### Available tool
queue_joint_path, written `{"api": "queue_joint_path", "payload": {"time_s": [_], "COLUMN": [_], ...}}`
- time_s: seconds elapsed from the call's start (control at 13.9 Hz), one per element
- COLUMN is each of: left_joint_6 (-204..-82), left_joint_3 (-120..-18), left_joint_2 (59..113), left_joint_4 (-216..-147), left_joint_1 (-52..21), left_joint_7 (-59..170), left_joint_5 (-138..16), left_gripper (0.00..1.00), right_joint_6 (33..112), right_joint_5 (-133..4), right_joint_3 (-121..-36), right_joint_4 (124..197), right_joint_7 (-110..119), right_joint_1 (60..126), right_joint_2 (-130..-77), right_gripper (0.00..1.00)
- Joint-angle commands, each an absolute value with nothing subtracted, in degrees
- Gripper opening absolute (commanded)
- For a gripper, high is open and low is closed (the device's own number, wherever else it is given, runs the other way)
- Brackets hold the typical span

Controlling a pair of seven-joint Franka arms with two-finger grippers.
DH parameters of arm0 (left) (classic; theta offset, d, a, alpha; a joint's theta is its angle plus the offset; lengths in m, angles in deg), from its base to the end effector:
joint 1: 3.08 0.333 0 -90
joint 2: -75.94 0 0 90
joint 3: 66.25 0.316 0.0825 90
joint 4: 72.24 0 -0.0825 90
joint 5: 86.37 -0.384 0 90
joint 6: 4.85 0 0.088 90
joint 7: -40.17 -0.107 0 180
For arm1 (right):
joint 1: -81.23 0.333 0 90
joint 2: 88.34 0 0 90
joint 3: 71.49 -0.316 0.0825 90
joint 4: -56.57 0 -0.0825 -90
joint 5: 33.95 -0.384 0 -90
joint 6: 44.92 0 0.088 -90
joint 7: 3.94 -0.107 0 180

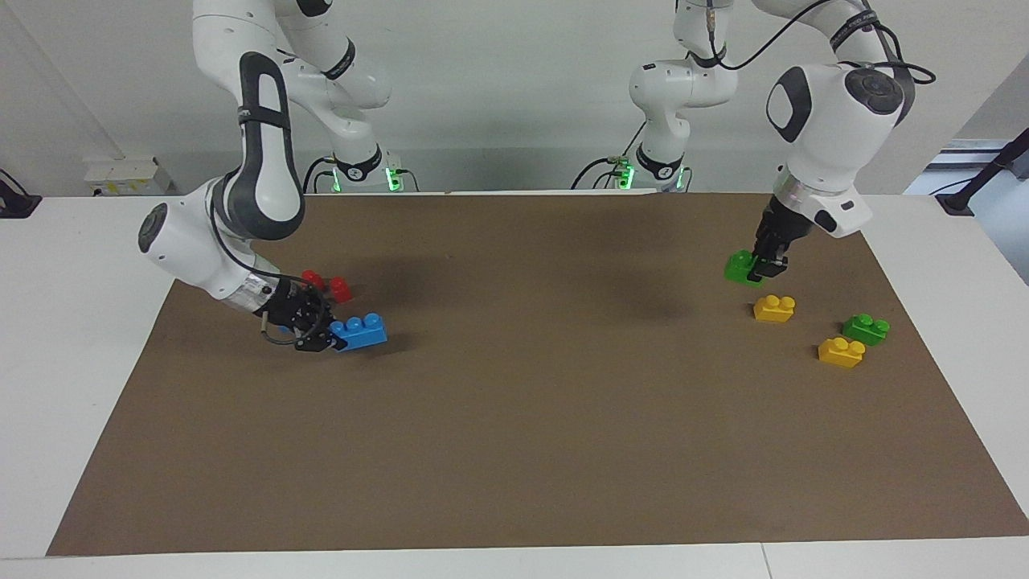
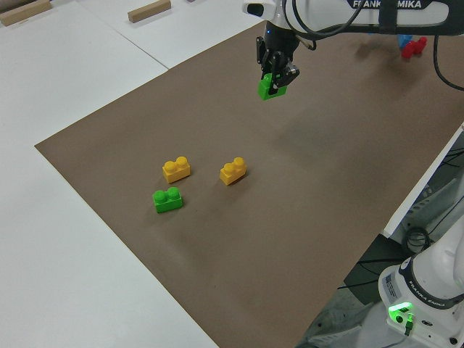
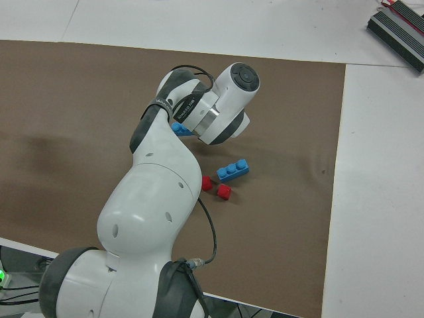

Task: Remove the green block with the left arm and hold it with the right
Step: 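Lower the green brick with the left gripper while the right gripper lowers blue, then open the left gripper while the right gripper opens, releasing both bricks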

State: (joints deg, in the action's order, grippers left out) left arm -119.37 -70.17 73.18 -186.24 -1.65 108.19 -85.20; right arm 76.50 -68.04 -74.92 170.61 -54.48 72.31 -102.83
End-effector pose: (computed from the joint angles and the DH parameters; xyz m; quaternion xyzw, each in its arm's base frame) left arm 0.5484 -0.0256 0.4885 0.8384 0.5443 0.0188 0.0228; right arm 0.5893 -0.0322 0.3333 -0.7616 0.5960 0.1503 0.2055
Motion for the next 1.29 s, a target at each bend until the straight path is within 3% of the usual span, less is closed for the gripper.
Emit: {"api": "queue_joint_path", "payload": {"time_s": [0.0, 0.58, 0.65, 0.79, 0.86, 1.01, 1.08, 1.15, 1.22], "left_joint_6": [-126.46, -141.41, -142.30, -142.57, -142.92, -143.71, -143.80, -143.37, -143.10], "left_joint_3": [-70.82, -70.82, -70.82, -70.82, -70.82, -70.73, -70.73, -70.82, -70.82], "left_joint_2": [79.18, 94.30, 95.18, 95.63, 95.89, 96.68, 96.69, 96.69, 96.69], "left_joint_4": [-185.36, -183.07, -182.99, -182.98, -182.98, -182.98, -182.90, -182.64, -182.11], "left_joint_1": [1.56, 2.28, 2.36, 2.36, 2.36, 2.19, 2.19, 2.10, 2.10], "left_joint_7": [102.58, 97.91, 97.82, 97.82, 97.91, 97.74, 97.47, 97.38, 97.21], "left_joint_5": [-84.70, -88.83, -89.01, -89.10, -89.10, -89.19, -90.32, -91.55, -91.73], "left_gripper": [0.00, 0.00, 0.00, 0.00, 0.00, 0.00, 0.30, 0.99, 1.00], "right_joint_6": [77.25, 79.27, 79.36, 79.45, 79.45, 79.19, 78.49, 77.44, 75.43], "right_joint_5": [-66.99, -67.08, -67.08, -67.08, -66.99, -66.99, -66.99, -66.99, -66.65], "right_joint_3": [-76.06, -75.97, -75.97, -75.97, -75.97, -75.97, -75.97, -75.97, -75.97], "right_joint_4": [170.48, 172.59, 172.59, 172.59, 172.59, 172.59, 172.50, 172.41, 171.63], "right_joint_7": [-51.93, -51.66, -51.66, -51.57, -51.31, -50.35, -50.52, -50.87, -50.96], "right_joint_1": [69.99, 69.37, 69.20, 69.19, 69.19, 69.19, 69.19, 69.45, 69.89], "right_joint_2": [-105.74, -106.45, -106.45, -106.45, -106.36, -106.19, -105.66, -104.18, -102.86], "right_gripper": [0.00, 0.00, 0.10, 0.64, 0.83, 0.97, 0.98, 0.99, 1.00]}}
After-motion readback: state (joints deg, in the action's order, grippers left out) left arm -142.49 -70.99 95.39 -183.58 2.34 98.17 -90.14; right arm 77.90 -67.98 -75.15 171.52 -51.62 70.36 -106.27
